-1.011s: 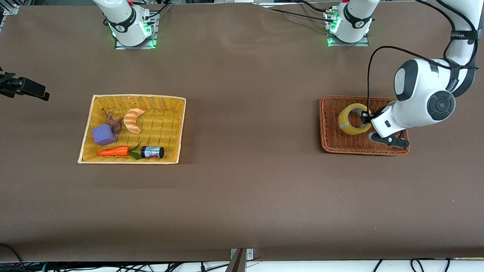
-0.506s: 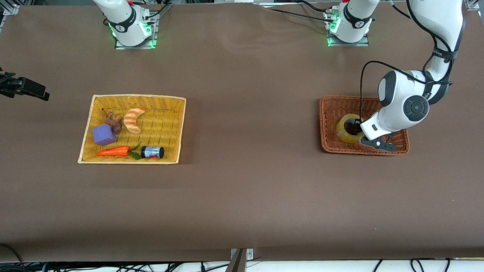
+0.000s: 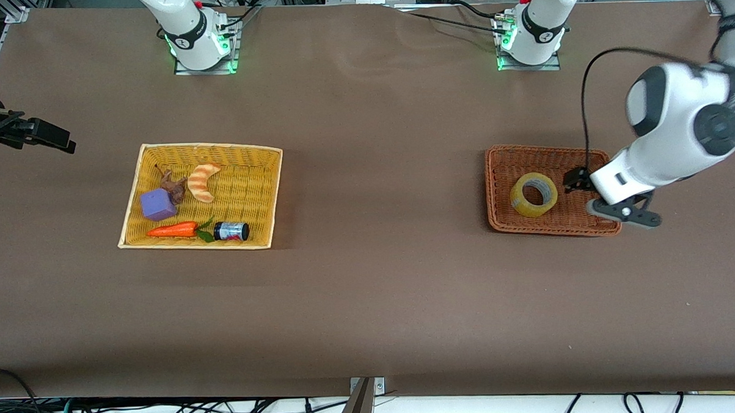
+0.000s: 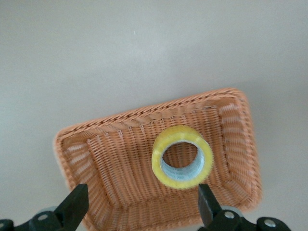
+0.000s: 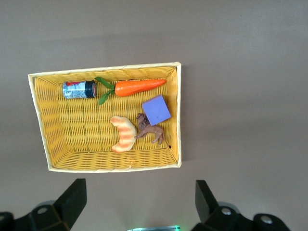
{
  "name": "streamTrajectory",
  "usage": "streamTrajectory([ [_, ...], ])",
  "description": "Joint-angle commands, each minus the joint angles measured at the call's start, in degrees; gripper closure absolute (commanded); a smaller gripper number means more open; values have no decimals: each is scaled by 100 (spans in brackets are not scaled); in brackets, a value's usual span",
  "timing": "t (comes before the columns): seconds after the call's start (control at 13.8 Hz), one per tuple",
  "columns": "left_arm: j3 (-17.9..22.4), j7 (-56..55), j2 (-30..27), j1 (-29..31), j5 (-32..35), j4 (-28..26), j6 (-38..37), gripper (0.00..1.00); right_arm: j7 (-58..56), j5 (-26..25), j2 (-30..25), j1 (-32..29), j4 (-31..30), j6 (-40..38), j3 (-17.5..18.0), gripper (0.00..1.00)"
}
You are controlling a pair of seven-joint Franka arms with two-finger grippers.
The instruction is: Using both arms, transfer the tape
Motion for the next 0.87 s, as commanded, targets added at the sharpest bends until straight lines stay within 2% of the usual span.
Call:
streamTrajectory([
  [0.0,-13,-197,18,-25,24,1188,-1283,0,-56,11,64,-28,140,-23,29,0],
  [0.29,-39,-216,-35,-25,129,2288,-2314,0,-56,19,72,-37,140,-31,20,0],
  [0.79,14,-233,-27,-16,129,2325,-2360,0,-29,11,64,25,140,-14,38,0],
])
